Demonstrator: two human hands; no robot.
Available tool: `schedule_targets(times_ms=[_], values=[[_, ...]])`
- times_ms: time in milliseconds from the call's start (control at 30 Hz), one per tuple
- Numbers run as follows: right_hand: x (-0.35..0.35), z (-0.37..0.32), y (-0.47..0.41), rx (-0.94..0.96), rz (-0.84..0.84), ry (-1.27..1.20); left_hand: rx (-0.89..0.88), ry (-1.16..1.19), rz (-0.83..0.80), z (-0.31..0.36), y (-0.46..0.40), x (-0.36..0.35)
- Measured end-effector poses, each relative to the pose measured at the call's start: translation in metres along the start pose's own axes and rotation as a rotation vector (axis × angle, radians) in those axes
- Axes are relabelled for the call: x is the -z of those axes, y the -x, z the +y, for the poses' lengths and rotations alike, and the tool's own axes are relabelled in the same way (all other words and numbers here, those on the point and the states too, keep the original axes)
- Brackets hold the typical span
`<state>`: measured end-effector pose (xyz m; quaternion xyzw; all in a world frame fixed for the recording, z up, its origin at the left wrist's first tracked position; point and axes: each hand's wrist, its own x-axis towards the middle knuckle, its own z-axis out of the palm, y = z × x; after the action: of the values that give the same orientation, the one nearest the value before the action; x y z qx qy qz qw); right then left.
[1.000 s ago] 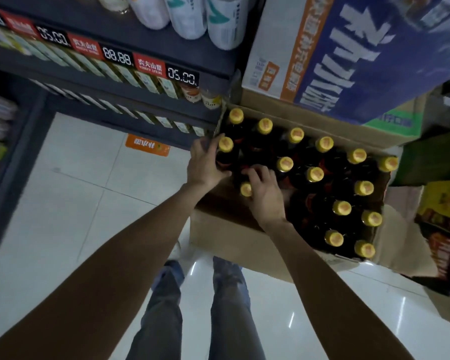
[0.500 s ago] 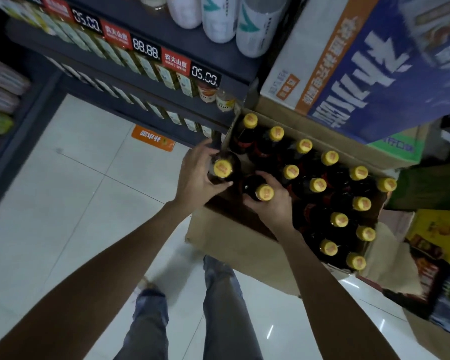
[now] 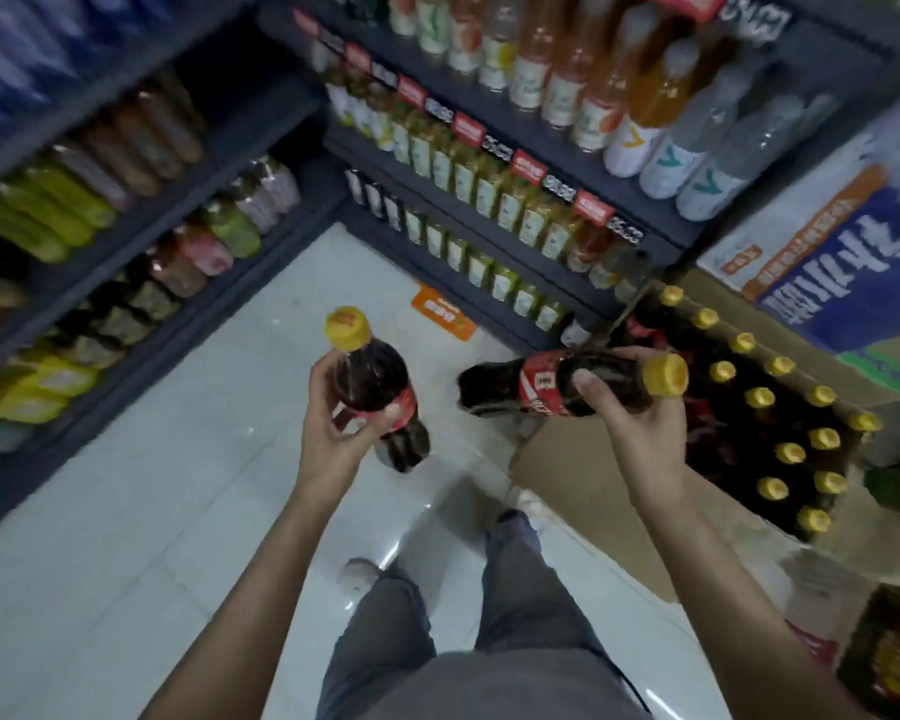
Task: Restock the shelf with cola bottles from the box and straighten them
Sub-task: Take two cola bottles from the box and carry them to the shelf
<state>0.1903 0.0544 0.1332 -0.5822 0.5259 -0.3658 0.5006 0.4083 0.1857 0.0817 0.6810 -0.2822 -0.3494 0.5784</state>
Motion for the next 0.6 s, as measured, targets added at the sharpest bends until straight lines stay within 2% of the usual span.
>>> schedule_targets(times_ms=[167, 333, 500, 600], values=[[-0.133, -0.045, 0.083, 0.034, -0.297, -0.069, -0.023, -0.049, 0.237, 0.011, 0.08, 0.172], [-0.281, -0.088, 0.152, 0.154, -0.658, 0.016, -0.058, -0.088, 0.503, 0.025, 0.15, 0.314], [-0.418, -0.137, 0.224, 0.38, -0.931, 0.054, -0.056, -0.003, 0.837, 0.016, 0.202, 0.43], [-0.502, -0.159, 0.265, 0.497, -1.029, 0.033, -0.064, -0.006, 0.963, 0.009, 0.223, 0.503]])
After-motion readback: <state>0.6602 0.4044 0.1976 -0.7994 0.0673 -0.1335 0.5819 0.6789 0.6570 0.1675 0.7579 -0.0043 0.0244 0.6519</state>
